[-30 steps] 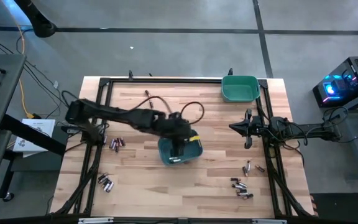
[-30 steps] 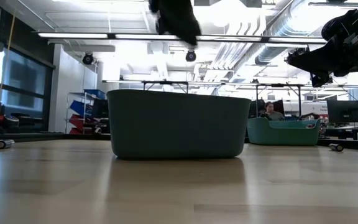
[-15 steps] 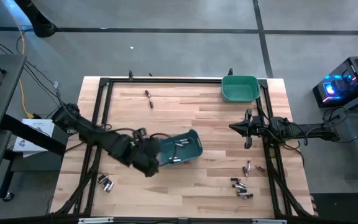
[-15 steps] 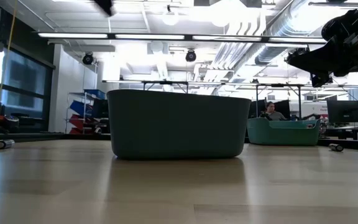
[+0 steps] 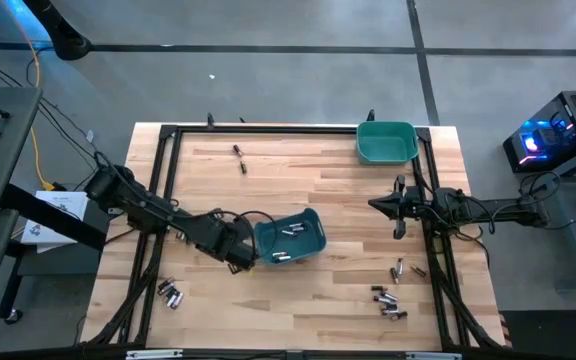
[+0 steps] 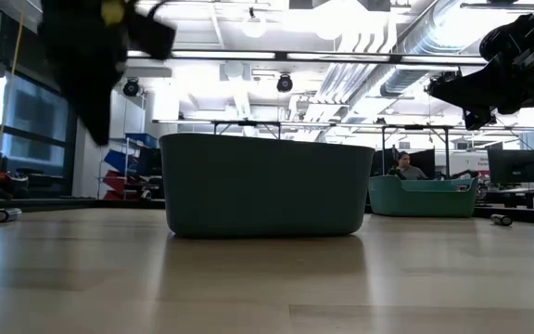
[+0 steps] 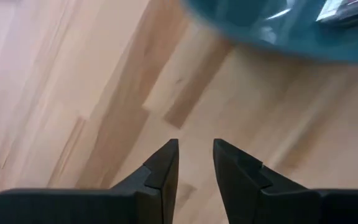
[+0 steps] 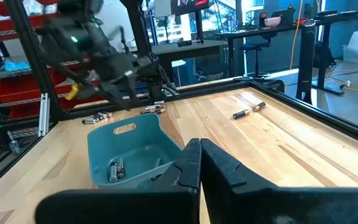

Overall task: Sort batteries
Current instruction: Put the silver battery into the blue bin

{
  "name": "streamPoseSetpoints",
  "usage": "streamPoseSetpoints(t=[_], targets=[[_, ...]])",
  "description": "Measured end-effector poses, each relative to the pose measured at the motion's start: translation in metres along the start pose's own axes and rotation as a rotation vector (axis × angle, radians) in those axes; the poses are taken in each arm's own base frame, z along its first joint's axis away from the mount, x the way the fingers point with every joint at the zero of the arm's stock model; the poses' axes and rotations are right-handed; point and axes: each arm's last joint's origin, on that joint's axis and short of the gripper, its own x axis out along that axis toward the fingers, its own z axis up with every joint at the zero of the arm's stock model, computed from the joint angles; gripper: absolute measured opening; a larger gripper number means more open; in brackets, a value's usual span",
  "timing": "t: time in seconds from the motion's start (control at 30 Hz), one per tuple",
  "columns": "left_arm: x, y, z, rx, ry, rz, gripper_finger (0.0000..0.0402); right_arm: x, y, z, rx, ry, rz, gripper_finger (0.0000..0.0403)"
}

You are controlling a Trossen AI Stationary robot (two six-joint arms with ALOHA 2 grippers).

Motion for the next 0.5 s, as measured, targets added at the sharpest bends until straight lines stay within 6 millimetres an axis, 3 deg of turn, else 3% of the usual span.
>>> streamPoseSetpoints(t=[0.17, 0.37, 0.5], targets=[[0.013, 0.024, -0.011, -0.072, 0.066, -0.002, 0.0108, 0.000, 0.000, 0.000, 0.000, 0.000, 0.000, 0.0000], [0.005, 0.061, -0.039, -0.236, 0.006, -0.049, 0.0151, 0.000, 0.000, 0.000, 0.000, 0.000, 0.000, 0.0000], [0.000, 0.079, -0.062, -0.398, 0.079, -0.133, 0.0174, 0.000, 0.000, 0.000, 0.000, 0.000, -0.001, 0.0000]])
